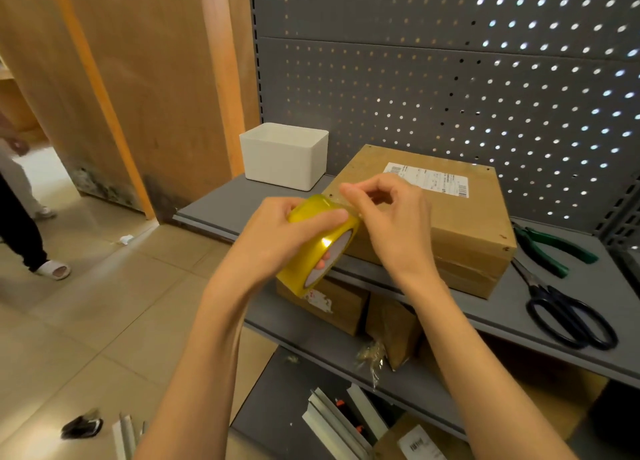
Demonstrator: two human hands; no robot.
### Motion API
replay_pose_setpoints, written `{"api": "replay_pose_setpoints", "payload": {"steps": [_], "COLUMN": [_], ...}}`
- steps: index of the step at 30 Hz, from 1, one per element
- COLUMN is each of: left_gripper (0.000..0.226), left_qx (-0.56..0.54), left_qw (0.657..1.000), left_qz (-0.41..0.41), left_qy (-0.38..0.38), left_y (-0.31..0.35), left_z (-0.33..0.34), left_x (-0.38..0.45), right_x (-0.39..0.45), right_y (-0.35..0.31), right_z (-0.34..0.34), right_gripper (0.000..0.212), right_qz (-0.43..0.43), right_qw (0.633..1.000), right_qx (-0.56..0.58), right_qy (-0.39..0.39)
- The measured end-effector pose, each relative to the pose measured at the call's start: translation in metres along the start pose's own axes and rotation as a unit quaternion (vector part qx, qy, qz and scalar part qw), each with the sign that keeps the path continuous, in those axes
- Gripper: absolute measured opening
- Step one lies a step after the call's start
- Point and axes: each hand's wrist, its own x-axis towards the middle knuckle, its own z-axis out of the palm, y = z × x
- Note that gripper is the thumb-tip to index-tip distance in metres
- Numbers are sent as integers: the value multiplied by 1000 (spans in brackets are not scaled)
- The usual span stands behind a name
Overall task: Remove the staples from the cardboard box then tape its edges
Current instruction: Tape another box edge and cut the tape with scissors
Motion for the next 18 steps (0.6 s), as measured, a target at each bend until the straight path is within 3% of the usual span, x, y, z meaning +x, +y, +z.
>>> {"api": "replay_pose_setpoints", "payload": {"steps": [4,6,9,12,18], "left_gripper": [57,62,69,70,53], "left_qx": [164,167,199,238,287], "left_qw": [985,984,977,966,953], "left_qz": [-23,-32,16,38,85], "left_qy": [52,52,80,93,38], "left_y": [-4,-9,-15,-13,1], "left_z": [-19,-29,-41,-56,-81], "left_x": [11,11,19,38,80], "right_x": [11,17,23,25,32], "right_y": [-16,-17,-8,2,14], "right_z": [8,13,20,24,31], "right_gripper": [18,20,24,25,25], "right_qz": [-70,-64,-25,-11,15], "right_qw": [996,996,995,989,967], "right_qx": [-53,-67,-95,-148,-254], "right_qy": [35,9,-7,-17,-15]}}
